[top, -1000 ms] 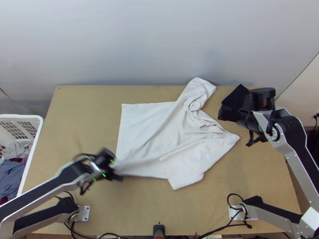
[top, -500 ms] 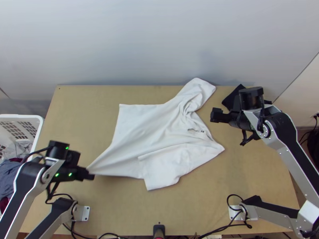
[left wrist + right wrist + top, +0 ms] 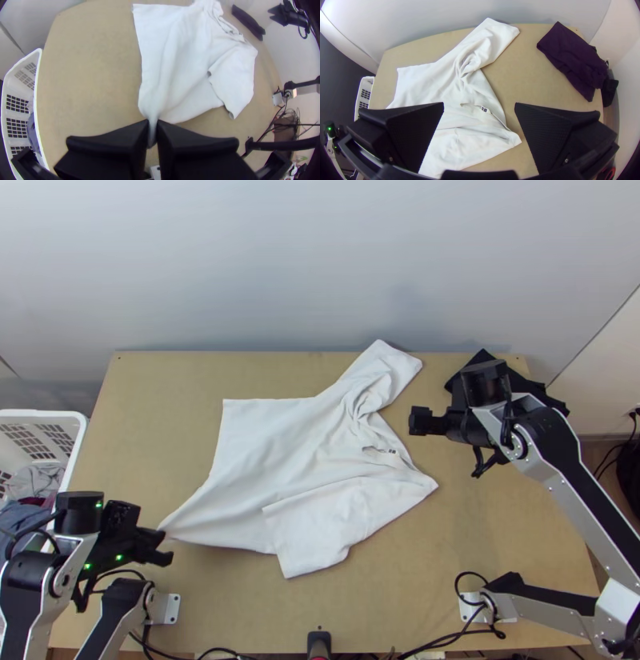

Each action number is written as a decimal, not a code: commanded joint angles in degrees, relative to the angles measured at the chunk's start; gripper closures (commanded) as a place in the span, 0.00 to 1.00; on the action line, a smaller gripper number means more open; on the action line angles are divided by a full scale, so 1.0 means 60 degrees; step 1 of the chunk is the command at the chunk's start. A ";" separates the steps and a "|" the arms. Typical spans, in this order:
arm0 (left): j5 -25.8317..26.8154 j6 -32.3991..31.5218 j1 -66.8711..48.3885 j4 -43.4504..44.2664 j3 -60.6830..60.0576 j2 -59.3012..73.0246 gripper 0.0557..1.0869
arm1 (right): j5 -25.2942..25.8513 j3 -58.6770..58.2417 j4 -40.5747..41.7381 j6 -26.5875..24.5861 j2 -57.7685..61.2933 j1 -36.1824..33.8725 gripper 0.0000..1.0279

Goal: Fold the t-shirt

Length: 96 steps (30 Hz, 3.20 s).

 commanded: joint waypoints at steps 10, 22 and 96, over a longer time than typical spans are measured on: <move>0.0666 -0.3310 0.0600 0.2429 -0.0352 0.2055 0.05 | 0.0006 -0.0131 0.0021 0.0134 0.0039 0.0009 0.04; -0.0007 -0.5360 0.0117 0.5432 0.2475 0.7563 0.05 | 0.0006 -0.0380 -0.0111 0.0090 -0.0137 -0.0313 0.04; -0.4871 -0.4247 0.0878 0.6003 1.3813 1.7978 0.04 | -0.0316 -0.0131 0.0153 -0.0013 0.1459 0.1504 0.04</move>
